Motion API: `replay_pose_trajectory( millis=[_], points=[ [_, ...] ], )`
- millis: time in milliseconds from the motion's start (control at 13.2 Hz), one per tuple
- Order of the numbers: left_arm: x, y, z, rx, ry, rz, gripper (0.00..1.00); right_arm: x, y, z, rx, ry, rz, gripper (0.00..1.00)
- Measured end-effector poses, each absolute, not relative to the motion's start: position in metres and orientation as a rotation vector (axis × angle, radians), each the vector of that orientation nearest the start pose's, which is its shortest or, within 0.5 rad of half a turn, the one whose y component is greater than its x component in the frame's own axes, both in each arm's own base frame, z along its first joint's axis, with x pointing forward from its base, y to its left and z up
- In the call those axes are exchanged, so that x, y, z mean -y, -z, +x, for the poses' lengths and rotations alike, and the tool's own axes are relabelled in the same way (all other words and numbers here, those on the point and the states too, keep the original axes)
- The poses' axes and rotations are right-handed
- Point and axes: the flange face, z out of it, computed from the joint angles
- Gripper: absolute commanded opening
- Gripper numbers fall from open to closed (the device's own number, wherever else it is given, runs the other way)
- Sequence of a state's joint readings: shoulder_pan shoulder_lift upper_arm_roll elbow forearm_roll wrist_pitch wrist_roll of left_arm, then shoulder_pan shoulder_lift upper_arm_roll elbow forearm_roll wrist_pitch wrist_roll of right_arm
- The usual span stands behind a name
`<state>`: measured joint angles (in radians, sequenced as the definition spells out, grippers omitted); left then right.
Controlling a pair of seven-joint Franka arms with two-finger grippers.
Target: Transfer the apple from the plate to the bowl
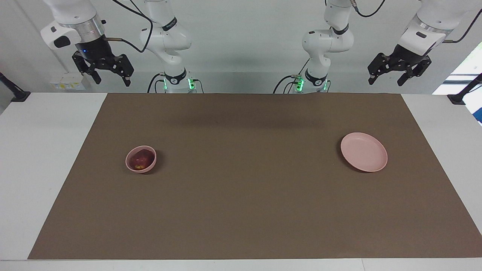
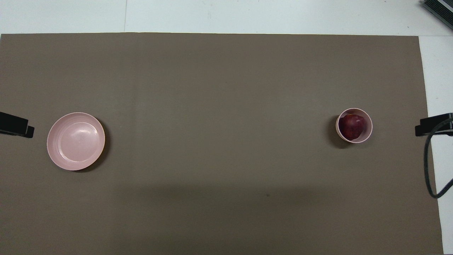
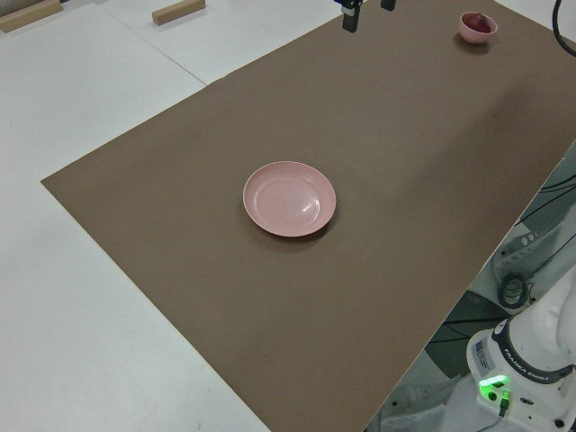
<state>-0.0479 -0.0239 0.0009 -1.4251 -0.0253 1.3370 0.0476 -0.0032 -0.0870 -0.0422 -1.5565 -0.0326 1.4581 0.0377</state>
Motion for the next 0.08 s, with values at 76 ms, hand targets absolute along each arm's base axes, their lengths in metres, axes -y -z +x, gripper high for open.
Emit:
replay_pose_trajectory(
  millis=[76],
  points=[
    [0.0274,-0.6849,0.5195,-0.157,-0.101,-3.161,1.0,0.0282,-0.668,0.5143,-0.137,-0.018,-3.167,1.0]
  ],
)
